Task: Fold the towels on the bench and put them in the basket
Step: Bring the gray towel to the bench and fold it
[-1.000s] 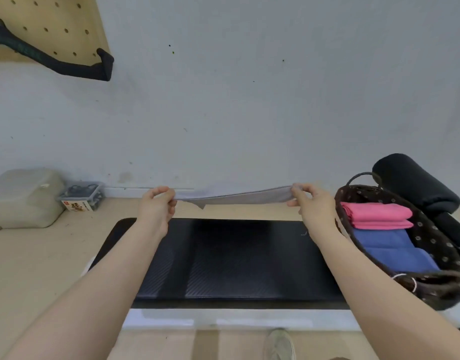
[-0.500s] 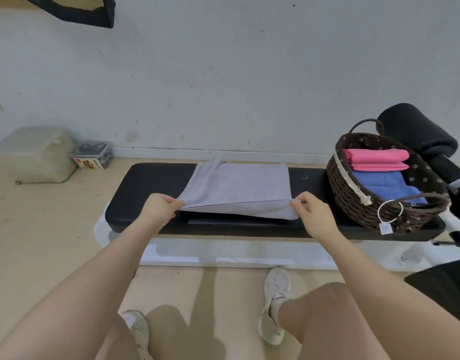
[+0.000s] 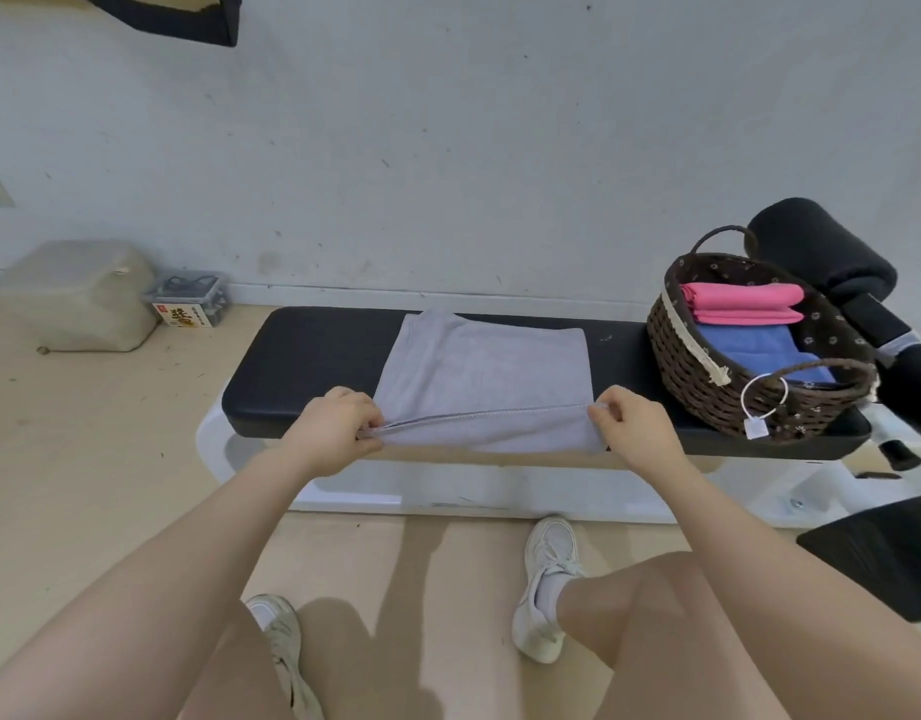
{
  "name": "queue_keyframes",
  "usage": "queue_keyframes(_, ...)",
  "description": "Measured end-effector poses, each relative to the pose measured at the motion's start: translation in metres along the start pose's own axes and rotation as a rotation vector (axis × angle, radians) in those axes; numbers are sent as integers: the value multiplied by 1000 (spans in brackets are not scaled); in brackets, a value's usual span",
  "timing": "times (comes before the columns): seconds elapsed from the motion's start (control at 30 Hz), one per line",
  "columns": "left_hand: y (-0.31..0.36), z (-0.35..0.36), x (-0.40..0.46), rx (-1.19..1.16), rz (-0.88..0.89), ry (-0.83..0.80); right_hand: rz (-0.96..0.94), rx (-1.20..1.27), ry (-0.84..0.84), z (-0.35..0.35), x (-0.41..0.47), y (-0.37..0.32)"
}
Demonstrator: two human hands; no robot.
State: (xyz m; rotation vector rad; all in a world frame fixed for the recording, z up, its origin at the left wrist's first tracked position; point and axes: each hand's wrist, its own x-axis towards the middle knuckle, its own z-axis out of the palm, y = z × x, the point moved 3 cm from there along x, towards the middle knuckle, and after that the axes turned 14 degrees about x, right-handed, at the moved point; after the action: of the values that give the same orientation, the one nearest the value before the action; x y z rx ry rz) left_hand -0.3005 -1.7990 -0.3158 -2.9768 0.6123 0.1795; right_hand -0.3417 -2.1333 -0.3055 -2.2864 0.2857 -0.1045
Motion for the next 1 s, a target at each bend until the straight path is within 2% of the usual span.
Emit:
queue_keyframes(0.1, -3, 7, 8, -185, -11, -205, 67, -35, -91, 5, 11, -10)
queue_keyframes(0.2, -4, 1, 31, -400, -133, -103, 10, -33, -124, 24, 31, -24)
queue_keyframes(0.27, -4, -5, 52, -397, -164, -19, -36, -66, -218, 44, 48, -35)
queue_keyframes(0.4, -5, -6, 100, -430, -172, 28, -117, -87, -334, 82, 90, -53)
queue_keyframes(0.57, -17, 0, 161, -480, -261, 87, -122, -154, -296, 109, 145, -49)
queue_keyframes(0.7, -28, -1, 198, -679, -438, 79, -96, -221, -231, 113, 165, -49)
queue_keyframes(0.9, -27, -2, 225, -914, -461, -81, -23, -258, -235, 119, 181, -50)
queue_keyframes(1.0, -31, -2, 227, -1001, -460, -57, -5, -265, -253, 119, 184, -50)
